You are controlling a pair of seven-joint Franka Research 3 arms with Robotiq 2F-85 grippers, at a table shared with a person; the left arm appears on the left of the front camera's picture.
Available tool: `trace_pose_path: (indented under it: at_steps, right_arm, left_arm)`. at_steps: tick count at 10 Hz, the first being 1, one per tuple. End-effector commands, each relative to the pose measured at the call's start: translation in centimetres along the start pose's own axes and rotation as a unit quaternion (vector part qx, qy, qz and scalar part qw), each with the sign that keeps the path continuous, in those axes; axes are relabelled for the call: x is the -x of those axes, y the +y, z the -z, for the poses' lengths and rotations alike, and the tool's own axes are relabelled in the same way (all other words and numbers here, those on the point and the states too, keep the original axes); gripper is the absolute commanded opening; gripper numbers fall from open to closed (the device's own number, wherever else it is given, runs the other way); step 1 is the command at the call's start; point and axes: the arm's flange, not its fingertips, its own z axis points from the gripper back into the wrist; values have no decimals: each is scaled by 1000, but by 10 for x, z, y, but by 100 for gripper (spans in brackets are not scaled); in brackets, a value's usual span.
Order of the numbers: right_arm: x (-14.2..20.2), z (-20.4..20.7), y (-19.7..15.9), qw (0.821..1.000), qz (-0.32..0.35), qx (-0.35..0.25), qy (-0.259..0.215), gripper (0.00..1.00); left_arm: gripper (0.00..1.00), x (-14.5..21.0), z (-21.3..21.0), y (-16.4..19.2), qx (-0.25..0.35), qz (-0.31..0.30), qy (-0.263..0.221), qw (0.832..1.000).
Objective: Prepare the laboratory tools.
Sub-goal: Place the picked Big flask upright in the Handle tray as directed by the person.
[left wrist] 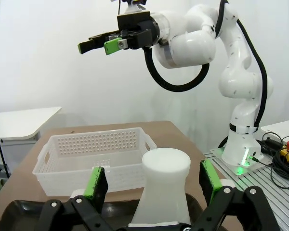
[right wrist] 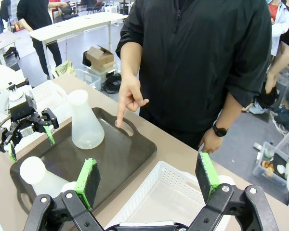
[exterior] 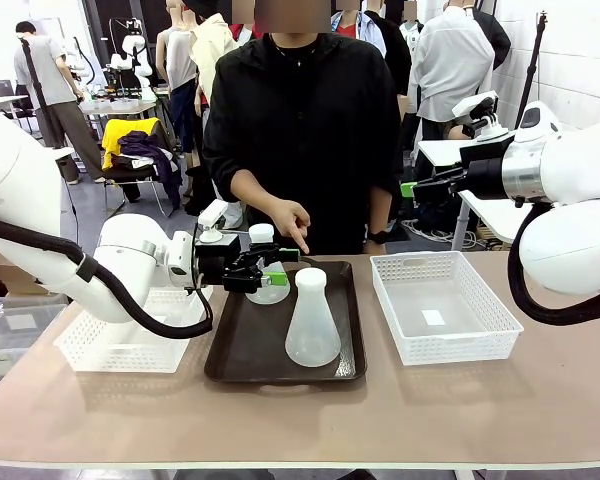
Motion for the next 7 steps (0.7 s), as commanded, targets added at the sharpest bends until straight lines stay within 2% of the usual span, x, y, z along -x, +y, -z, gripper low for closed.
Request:
trace_pose_path:
  at_steps: [1, 7]
  right_arm:
    - [-1, 0, 0, 1000, -1, 2, -5, 100]
    - [-1, 0, 0, 1000, -1, 2, -5, 100]
  left_arm:
    - [100, -1, 1, 1, 4, 5, -5, 1000]
    - [100, -1, 1, 1, 4, 5, -5, 1000]
